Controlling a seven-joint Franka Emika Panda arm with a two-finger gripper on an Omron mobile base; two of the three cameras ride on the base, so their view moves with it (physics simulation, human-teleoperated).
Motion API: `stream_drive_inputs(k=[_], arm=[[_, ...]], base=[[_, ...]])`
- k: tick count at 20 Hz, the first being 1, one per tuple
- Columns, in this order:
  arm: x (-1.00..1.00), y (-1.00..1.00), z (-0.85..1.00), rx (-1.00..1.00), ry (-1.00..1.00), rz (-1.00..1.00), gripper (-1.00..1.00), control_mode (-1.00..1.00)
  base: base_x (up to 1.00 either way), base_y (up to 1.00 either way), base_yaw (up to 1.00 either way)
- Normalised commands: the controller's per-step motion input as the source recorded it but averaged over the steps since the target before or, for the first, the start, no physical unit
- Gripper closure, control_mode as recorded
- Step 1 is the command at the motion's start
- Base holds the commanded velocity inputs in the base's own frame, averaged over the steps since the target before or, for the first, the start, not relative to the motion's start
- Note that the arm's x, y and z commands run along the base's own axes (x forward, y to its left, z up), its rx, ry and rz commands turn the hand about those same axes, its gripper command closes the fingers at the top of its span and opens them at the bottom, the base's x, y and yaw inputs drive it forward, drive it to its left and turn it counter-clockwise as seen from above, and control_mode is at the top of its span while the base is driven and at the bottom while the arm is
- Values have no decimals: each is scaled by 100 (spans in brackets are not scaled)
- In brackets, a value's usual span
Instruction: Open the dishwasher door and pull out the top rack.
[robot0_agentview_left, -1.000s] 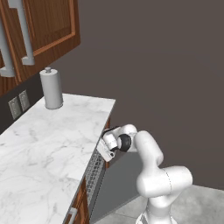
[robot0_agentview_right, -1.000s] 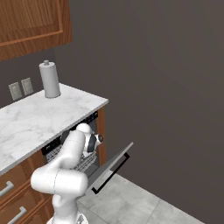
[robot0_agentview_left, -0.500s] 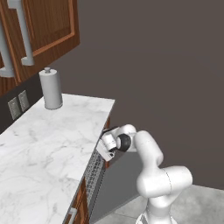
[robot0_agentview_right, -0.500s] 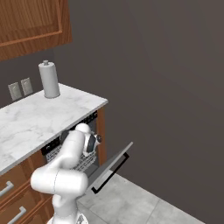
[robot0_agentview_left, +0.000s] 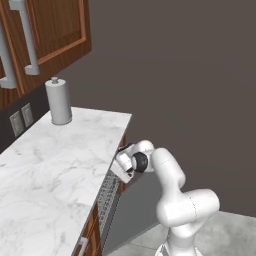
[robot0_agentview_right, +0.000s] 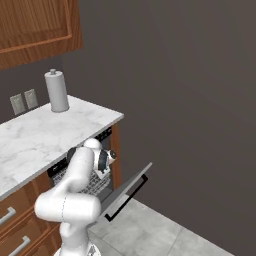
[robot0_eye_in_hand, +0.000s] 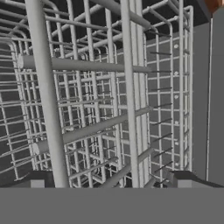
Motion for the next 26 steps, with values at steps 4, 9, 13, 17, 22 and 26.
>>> stream_drive_inputs(k=[4, 9, 13, 17, 22, 26], arm=[[-52, -93, -62, -21, 2, -13, -100, -100], [-59, -100, -61, -20, 1, -13, -100, -100], [-61, -100, -61, -18, 0, -12, -100, -100], [-69, -100, -57, -18, 0, -13, -100, -100], [-72, -100, -52, -16, 0, -13, -100, -100], [-70, -100, -41, -16, 0, -12, -100, -100]], base=[[0, 0, 0], [0, 0, 0], [0, 0, 0], [0, 0, 0], [0, 0, 0], [0, 0, 0]])
